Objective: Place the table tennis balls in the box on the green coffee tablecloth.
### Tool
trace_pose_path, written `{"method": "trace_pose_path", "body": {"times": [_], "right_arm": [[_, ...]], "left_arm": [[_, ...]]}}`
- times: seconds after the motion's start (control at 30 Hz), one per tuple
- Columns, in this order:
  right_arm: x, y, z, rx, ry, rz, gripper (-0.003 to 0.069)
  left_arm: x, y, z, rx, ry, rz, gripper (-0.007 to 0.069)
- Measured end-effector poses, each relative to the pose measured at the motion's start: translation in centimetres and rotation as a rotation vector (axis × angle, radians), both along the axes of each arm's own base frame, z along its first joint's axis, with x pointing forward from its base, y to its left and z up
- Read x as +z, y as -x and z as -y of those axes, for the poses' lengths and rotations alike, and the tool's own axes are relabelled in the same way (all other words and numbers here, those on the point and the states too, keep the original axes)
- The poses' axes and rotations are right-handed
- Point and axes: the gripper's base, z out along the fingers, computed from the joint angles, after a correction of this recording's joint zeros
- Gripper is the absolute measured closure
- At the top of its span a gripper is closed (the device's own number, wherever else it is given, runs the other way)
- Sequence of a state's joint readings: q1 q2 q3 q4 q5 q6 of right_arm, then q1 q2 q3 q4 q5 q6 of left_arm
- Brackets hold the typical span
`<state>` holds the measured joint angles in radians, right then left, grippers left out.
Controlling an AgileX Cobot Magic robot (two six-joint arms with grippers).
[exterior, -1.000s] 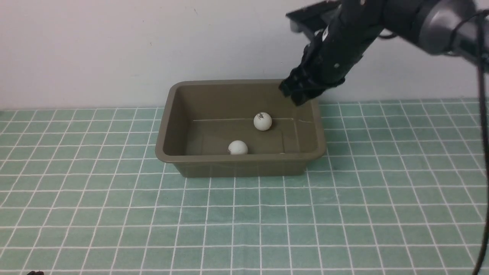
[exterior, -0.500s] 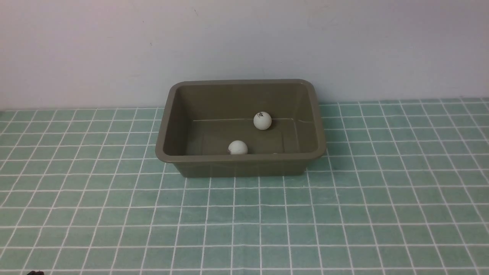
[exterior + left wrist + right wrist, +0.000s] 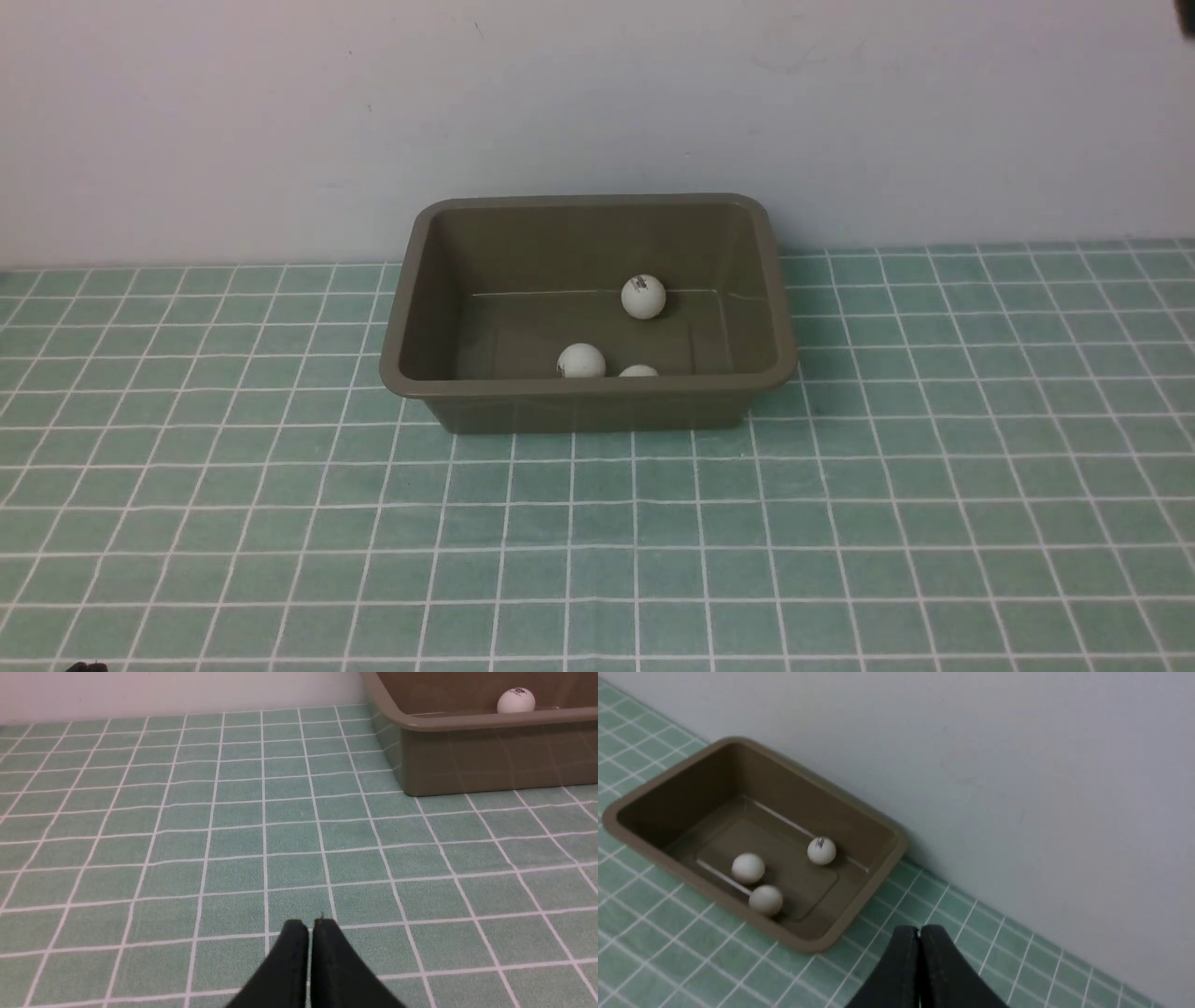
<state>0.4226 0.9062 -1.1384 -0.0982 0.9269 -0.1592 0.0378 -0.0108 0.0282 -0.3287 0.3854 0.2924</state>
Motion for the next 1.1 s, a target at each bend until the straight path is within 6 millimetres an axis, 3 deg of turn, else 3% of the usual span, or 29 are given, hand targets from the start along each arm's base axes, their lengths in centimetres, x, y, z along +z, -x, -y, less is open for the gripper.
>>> {"method": "trace_pose_path", "body": {"times": [0.17, 0.3, 0.6, 1.0, 1.1], "right_arm": [[-6.8, 3.5, 1.5, -0.032, -0.036, -0.078, 0.0675], [-10.3, 5.9, 2.6, -0.054, -0.093, -0.069, 0.0675], [-9.9, 9.0, 3.9, -0.045, -0.171, 0.076, 0.0675], [-9.8, 9.2, 4.0, -0.046, -0.177, 0.088, 0.0675], [-9.8, 9.1, 4.5, -0.112, -0.172, 0.097, 0.0675]], "left_arm": [[0.0, 0.0, 0.0, 0.000, 0.000, 0.000, 0.0629], [0.0, 0.0, 0.0, 0.000, 0.000, 0.000, 0.0629], [0.0, 0.0, 0.0, 0.000, 0.000, 0.000, 0.0629], [0.0, 0.0, 0.0, 0.000, 0.000, 0.000, 0.0629], [0.0, 0.0, 0.0, 0.000, 0.000, 0.000, 0.0629]]}}
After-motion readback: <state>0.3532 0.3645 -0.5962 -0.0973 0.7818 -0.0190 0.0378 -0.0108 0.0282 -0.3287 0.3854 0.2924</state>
